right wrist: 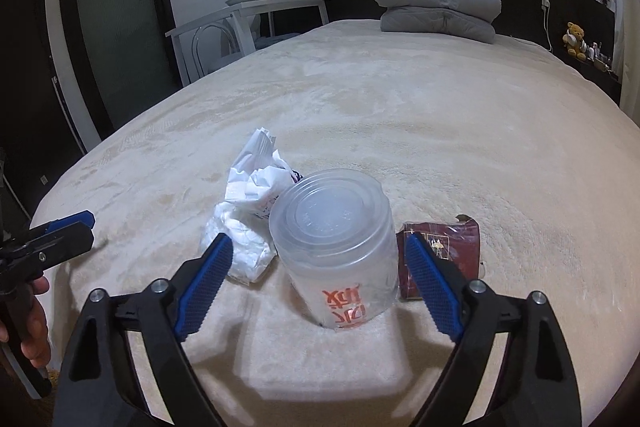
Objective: Collect trash
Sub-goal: 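Grasp the clear plastic cup with the right tool while the left tool grasps the crumpled tissue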
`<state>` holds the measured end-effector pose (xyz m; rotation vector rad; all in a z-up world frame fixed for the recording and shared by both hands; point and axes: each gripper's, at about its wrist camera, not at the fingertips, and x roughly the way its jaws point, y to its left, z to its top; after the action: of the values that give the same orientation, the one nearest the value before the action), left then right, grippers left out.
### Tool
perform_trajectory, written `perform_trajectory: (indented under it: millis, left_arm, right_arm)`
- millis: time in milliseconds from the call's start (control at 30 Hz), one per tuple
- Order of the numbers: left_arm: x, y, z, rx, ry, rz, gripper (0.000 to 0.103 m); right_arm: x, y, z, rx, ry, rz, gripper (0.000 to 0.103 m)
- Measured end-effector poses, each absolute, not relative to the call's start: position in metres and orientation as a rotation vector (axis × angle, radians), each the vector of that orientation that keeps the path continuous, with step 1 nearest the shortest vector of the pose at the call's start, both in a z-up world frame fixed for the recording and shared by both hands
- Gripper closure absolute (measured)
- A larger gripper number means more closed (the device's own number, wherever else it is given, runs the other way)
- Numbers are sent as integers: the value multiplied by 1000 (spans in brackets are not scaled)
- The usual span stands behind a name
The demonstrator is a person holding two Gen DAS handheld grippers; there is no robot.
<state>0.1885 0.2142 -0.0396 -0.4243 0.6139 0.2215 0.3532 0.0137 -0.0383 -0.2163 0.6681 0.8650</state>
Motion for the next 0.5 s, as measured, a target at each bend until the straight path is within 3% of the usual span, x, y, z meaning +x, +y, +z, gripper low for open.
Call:
perform_trajectory:
  millis: [67,500]
  left_arm:
    - [191,215,-42,-419,621,219,7]
    - [207,206,-45,-370,629,180,7]
  right_arm:
    - [355,14,-40,-230,668,854,38]
    - [336,-9,-17,-138,654,939,40]
